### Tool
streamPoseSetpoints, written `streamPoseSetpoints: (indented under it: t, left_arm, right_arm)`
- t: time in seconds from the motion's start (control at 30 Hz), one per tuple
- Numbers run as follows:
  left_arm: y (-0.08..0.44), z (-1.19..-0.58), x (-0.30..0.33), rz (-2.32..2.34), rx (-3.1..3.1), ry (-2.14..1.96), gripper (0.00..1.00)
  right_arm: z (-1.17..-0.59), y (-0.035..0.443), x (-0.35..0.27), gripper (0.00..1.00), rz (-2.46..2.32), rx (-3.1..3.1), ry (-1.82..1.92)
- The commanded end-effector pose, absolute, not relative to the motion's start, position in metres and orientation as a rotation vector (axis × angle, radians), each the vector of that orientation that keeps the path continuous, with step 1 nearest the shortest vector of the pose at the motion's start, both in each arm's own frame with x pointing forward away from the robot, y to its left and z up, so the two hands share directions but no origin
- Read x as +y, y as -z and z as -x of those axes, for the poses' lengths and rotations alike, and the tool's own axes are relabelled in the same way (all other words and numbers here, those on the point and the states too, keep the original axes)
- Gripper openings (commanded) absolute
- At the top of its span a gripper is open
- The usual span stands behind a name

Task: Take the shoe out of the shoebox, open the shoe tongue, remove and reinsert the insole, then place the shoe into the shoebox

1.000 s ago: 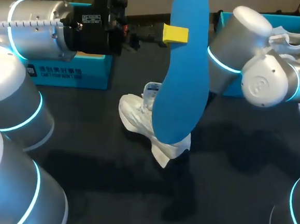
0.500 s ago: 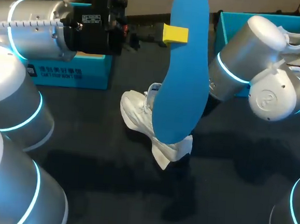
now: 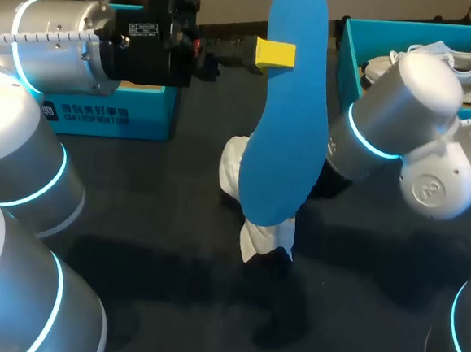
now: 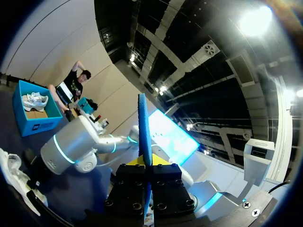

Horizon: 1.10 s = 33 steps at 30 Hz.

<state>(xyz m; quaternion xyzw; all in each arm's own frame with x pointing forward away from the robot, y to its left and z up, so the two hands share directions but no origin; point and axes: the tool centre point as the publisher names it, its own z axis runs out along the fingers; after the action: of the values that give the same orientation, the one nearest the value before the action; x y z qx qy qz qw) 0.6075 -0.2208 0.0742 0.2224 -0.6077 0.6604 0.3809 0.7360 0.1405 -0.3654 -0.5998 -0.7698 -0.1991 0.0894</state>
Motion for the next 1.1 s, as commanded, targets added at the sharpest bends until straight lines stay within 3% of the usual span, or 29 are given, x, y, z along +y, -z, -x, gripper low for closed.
streamPoseSetpoints:
  t: [0.03,0.87,0.9,0.93,0.97,1.1]
  left_arm:
    - [-0.073,-0.607,-0.221,-0.568,-1.553,-1.684,0.0]
    - [-0.073,-0.607,-0.221,-0.568,-1.553,-1.684,0.0]
    - [-0.073,-0.607,-0.221,-0.568,-1.553,-1.684,0.0]
    - [-0.073,-0.607,-0.221,-0.568,-1.553,-1.684,0.0]
    - [-0.073,-0.607,-0.221,-0.568,-1.553,-1.684,0.0]
    - [-0.073,-0.607,-0.221,-0.568,-1.553,-1.684,0.0]
  right_arm:
    - [-0.727,0.361,0.143,0.0,1.975,-2.26,0.603]
    - [-0.725,0.408,0.159,0.0,1.977,-2.229,0.58]
    - [-0.725,0.408,0.159,0.2,1.977,-2.218,0.588]
    - [-0.725,0.408,0.159,0.47,1.98,-2.211,0.594]
    - [-0.724,0.405,0.158,1.0,1.98,-2.21,0.593]
    - [-0.721,0.392,0.156,1.0,1.988,-2.152,0.604]
